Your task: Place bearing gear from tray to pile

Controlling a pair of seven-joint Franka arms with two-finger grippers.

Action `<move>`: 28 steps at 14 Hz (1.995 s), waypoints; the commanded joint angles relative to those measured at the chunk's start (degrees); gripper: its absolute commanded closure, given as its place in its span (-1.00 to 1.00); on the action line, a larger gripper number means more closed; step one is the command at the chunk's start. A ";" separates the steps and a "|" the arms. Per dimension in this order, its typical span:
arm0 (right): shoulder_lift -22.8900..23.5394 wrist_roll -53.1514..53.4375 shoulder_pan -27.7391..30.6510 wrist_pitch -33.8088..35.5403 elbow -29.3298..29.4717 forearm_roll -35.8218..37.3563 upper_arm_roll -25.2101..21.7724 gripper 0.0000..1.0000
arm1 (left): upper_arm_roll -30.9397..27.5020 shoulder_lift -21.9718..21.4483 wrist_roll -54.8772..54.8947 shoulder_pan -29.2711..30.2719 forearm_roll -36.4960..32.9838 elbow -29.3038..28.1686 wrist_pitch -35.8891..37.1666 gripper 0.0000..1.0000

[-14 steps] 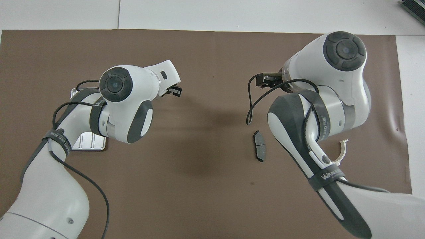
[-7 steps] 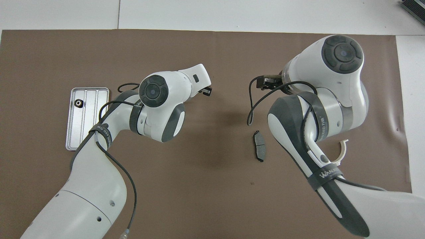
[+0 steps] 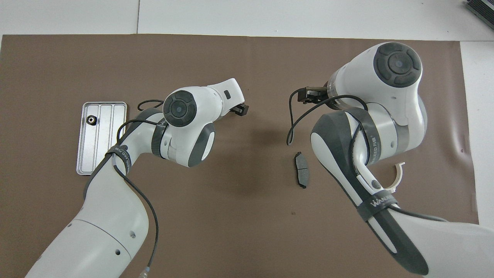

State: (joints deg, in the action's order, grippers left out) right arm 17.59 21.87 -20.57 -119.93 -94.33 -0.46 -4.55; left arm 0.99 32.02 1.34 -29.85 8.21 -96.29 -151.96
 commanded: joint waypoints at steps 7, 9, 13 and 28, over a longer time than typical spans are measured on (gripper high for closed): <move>6.82 1.41 -4.56 -9.18 2.91 -0.59 1.12 -1.00 | -1.34 -10.92 0.68 9.44 0.40 -5.31 20.01 -1.00; 11.73 5.01 -7.28 -8.57 8.17 -0.07 2.09 -1.00 | -1.34 -12.67 0.59 12.79 0.31 -5.40 25.11 -1.00; 21.68 10.12 -11.60 -14.09 15.83 0.64 2.09 -1.00 | -1.61 -14.17 0.59 20.96 0.05 -6.27 30.67 -1.00; 27.32 9.59 -14.24 -22.19 16.46 8.72 2.09 -0.33 | -4.16 -13.92 0.68 30.64 -2.85 -17.26 10.02 -0.84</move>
State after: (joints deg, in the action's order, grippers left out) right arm 44.08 31.15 -34.56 -141.19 -78.99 6.49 -2.68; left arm -3.48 18.58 1.96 -0.72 6.21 -111.14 -139.67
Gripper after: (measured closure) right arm 0.282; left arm 0.057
